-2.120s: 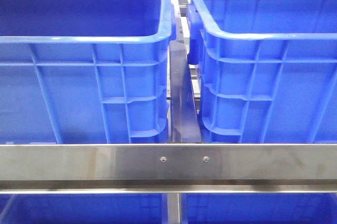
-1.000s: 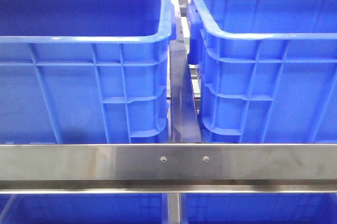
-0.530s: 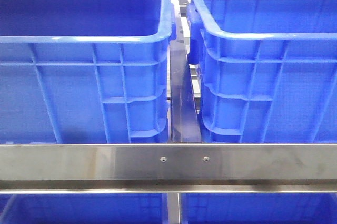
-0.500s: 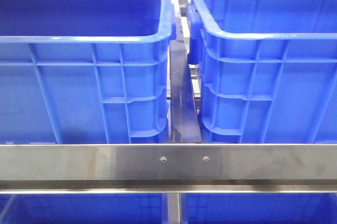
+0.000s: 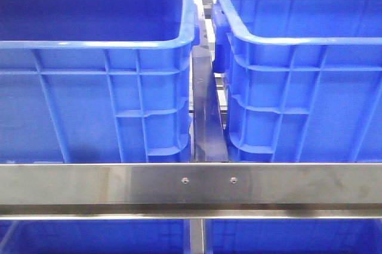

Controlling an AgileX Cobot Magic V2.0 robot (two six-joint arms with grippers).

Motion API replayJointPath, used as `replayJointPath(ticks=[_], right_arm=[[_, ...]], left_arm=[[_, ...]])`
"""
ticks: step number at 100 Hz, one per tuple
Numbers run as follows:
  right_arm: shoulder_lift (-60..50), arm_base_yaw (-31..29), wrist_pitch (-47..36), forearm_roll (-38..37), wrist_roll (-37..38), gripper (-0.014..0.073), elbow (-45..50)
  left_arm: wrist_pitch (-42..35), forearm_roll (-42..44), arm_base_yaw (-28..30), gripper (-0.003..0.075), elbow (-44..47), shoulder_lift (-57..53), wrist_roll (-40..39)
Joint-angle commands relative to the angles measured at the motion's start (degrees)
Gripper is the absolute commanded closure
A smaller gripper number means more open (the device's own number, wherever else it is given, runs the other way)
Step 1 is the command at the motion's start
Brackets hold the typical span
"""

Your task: Pick red and yellow buttons and place in box

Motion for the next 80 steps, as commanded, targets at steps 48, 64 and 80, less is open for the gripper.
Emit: replayJointPath(ticks=[48,64,80], right_arm=[[-1.5,0.0,-5.1,-0.4,-0.1,0.0662,-1.1],[-1.5,0.0,-5.1,-0.4,-0.1,0.0662,-1.1],[-1.5,0.0,-5.1,-0.4,-0.1,0.0662,-1.1]], left_arm=[[-4.4,-5.0,-11.6,0.0167,-9.4,18.4,-2.7],[-3.4,-5.0,-12.1,0.0167,-14.8,26.9,-3.3],[-2.5,-5.0,-12.1,0.0167,-18.7,33.4,-3.3]])
